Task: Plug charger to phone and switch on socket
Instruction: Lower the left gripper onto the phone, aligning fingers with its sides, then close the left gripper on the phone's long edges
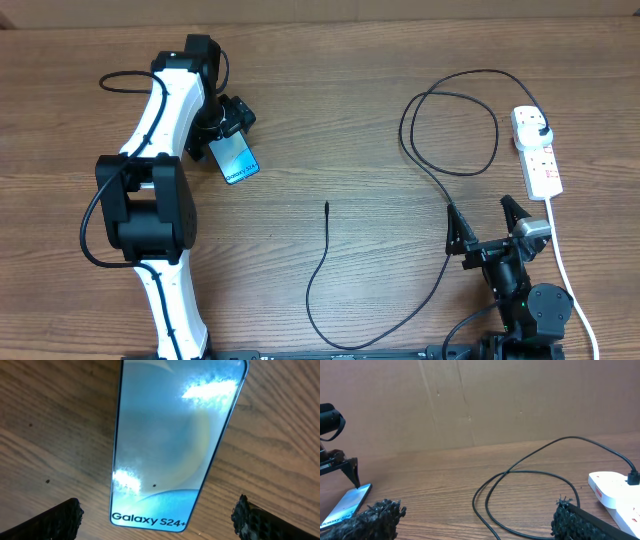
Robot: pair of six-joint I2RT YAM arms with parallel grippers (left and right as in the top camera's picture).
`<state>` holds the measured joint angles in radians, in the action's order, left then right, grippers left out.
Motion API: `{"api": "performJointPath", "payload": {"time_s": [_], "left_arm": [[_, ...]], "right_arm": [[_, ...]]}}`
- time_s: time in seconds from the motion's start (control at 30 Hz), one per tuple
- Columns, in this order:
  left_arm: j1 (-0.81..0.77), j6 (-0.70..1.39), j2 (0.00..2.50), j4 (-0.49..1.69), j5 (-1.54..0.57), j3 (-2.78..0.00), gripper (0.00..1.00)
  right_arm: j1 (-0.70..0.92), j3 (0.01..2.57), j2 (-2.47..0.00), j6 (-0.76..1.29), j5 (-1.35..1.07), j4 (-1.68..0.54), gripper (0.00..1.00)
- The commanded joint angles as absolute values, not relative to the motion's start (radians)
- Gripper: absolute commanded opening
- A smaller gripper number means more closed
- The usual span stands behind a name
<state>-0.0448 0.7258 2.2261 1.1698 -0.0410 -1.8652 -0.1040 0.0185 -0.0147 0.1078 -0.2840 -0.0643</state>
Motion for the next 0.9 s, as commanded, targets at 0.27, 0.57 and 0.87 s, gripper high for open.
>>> {"api": "performJointPath", "payload": {"time_s": [0.27,0.57,0.87], "left_arm": [[-0.04,0.721,2.237,1.13,-0.014,-1.84,1.0],[-0.04,0.722,2.237,1.108,0.011,-1.806,1.0],[-0.04,0.738,2.239,1.087,0.01,-1.803,1.0]], "right_arm": [[-0.099,0.008,-0.003,0.103,-0.281,-0.059,1.0],[-0.099,0.008,-0.003,0.103,-0.281,-0.059,1.0],[-0.099,0.008,-0.003,0.103,-0.281,-0.059,1.0]]}}
